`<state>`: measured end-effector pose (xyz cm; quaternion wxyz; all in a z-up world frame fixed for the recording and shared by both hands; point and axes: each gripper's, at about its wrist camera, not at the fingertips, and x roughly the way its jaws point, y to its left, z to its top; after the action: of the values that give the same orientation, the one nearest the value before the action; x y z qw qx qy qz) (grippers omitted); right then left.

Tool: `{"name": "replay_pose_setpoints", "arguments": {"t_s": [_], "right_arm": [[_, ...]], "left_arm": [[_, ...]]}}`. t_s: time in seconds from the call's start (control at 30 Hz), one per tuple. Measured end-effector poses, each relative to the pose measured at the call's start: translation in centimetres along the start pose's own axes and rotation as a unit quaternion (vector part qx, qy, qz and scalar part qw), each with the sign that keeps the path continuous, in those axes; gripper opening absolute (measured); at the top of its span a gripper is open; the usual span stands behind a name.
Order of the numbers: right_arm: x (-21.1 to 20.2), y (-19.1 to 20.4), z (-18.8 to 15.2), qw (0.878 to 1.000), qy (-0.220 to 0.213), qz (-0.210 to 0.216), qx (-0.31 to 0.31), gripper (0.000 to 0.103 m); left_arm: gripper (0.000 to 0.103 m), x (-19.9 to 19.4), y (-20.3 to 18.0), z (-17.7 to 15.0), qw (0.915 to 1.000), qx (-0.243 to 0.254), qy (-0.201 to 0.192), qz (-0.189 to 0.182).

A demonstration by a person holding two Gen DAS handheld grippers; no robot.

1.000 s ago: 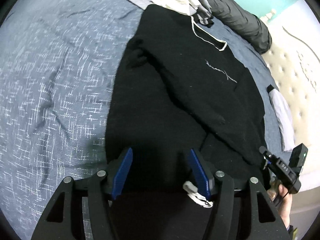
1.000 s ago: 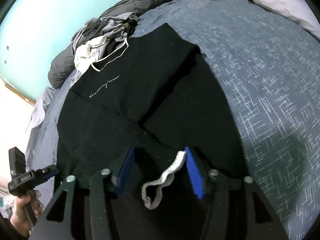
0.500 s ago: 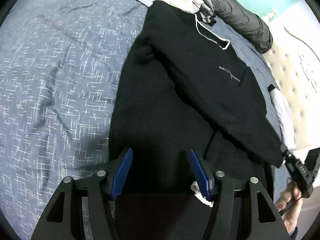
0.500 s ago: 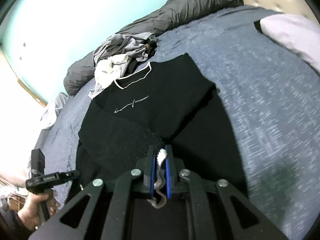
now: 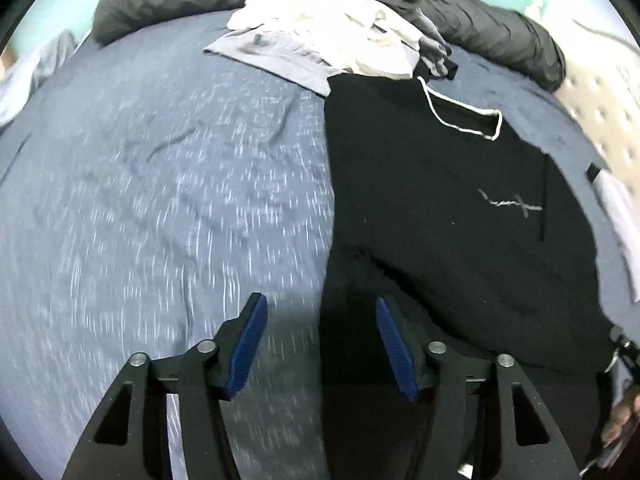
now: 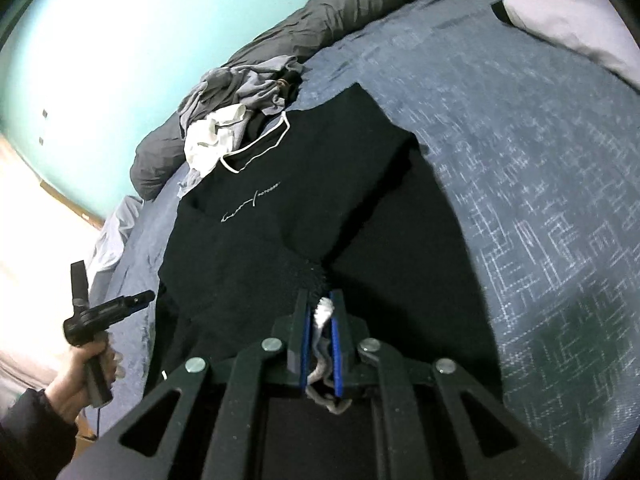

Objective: Fold clothes

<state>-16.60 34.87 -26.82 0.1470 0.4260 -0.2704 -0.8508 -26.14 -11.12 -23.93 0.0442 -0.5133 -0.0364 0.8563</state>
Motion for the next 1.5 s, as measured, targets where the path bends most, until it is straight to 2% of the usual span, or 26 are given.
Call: {"name": "replay_pose_setpoints", "arguments": {"t_s": [0.13,0.3,0.37,0.47,0.57,0.73,0.93,1.03,1.17,1.23,1.37,1.5], "right_arm": [[0.4,-0.4,0.2,1.000,0.003,0.000,0.009,0.008],[0.4,-0.3,0.3,1.000,0.003,0.009,0.010,0.008],[0.4,-0.1,0.2,1.000,0.005,0.013,0.009,0.008],[0.4,0.3,0.1,1.000,0.008,0.021,0.006,0.008],[0.5,0.8,0.0,0.999,0.011,0.030,0.004,0.008],[1.0,0.7,-0.2,0.999,0.020,0.031,0.008,0.008],[1.4,0.9,-0.4,0.999,0.027,0.027,0.004,0.008],[1.4,0.7,-0.2,0.999,0.027,0.025,0.009,0.008],[1.4,0.6,-0.3,0.999,0.029,0.023,0.012,0.008],[1.4,0.7,-0.4,0.999,0.030,0.022,0.011,0.008],[1.5,0.7,-0.5,0.999,0.031,0.020,0.012,0.008],[1.6,0.4,-0.5,0.999,0.033,0.018,0.017,0.008]], "left_arm": [[0.055,1.3,-0.6,0.5,0.9993,0.035,0.005,0.014],[0.047,2.1,-0.5,1.0,0.9985,0.046,-0.009,0.030],[0.033,2.0,-0.6,1.0,0.9982,0.046,-0.020,0.032],[0.018,1.8,-0.8,1.4,0.9983,0.038,-0.038,0.023],[0.015,1.0,-0.1,1.3,0.9984,0.013,-0.055,0.007],[0.015,2.0,3.2,0.4,0.9962,-0.074,-0.041,-0.023],[0.017,1.2,3.4,-0.1,0.9931,-0.101,-0.046,-0.039],[0.018,-0.1,3.2,-0.7,0.9940,-0.091,-0.049,-0.036],[0.017,-2.2,4.6,-1.2,0.9918,-0.109,-0.064,-0.014],[0.018,-2.6,4.2,-0.5,0.9932,-0.091,-0.072,-0.009],[0.018,-1.7,2.0,1.4,0.9954,-0.060,-0.066,-0.035],[0.018,0.3,1.0,2.6,0.9967,-0.058,-0.049,-0.027]]}}
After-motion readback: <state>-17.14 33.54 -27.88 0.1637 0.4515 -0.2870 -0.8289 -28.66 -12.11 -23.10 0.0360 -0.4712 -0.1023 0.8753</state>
